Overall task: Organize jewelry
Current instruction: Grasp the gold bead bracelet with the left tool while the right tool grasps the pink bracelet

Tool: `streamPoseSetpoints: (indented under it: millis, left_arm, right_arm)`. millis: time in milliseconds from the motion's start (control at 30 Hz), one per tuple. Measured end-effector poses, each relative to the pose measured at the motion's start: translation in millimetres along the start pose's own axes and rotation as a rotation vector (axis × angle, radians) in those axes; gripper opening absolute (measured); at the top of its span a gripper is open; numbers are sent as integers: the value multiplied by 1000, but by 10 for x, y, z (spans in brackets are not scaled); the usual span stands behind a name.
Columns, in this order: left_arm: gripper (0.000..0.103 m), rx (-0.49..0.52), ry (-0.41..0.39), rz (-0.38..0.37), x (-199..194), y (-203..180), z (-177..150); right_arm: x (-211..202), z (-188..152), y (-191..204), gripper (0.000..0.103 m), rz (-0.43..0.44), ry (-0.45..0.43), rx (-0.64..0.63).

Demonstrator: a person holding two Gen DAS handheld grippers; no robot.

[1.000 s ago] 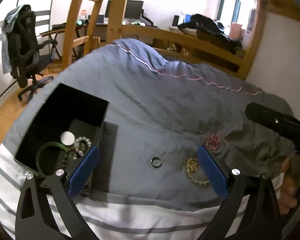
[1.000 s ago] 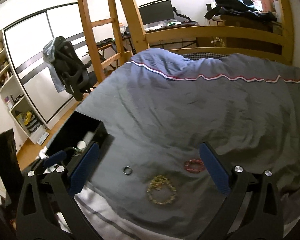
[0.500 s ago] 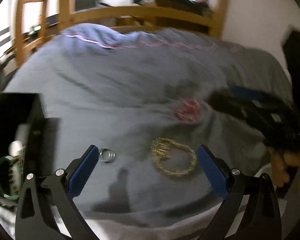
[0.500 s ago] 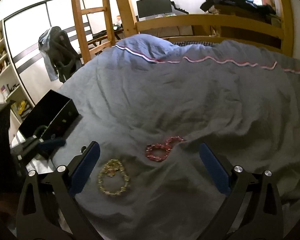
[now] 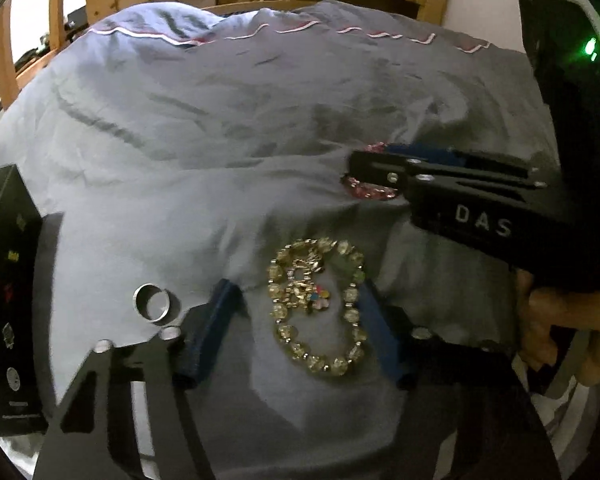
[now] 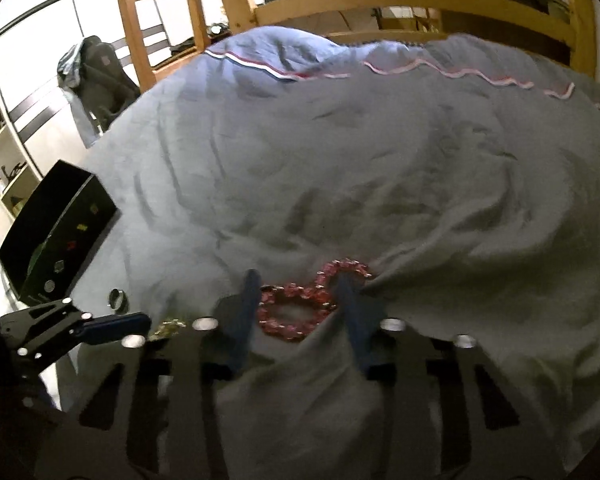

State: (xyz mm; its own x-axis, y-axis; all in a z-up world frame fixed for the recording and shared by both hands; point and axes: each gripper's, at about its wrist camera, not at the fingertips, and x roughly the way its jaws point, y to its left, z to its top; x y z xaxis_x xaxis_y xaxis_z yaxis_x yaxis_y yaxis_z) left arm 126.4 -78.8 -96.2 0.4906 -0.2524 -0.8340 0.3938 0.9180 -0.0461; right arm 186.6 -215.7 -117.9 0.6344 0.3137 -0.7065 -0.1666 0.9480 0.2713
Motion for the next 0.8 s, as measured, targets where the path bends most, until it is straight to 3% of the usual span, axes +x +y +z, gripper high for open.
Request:
streamPoseSetpoints:
  millis: [33, 67, 100, 133, 333, 433, 600, 800]
  left_arm:
    - [41, -13, 9, -9, -9, 29, -1]
    - [35, -17, 21, -17, -15, 56, -3]
    - [22, -23, 36, -29, -27, 79, 1]
    - [20, -32, 38, -37, -58, 109, -1]
    - [20, -66, -6, -29, -205, 226, 39]
    - [11, -81, -59, -44, -343, 294, 104]
    - [11, -95, -134, -57, -521, 355, 179]
    - [11, -87, -124, -43, -451, 324, 221]
  right_arm:
    - [5, -5, -20, 11, 21, 9, 23]
    - [-5, 0, -26, 9, 52, 10, 42]
    - [-37, 4, -2, 9, 74, 3, 42]
    - [-85, 8, 58, 9, 77, -16, 19]
    - [-336, 77, 192, 9, 140, -126, 5]
    - [-362, 99, 140, 9, 154, -146, 31]
    - [-370, 116, 72, 9, 165, -154, 67]
    - [-404, 121, 70, 9, 184, -176, 81]
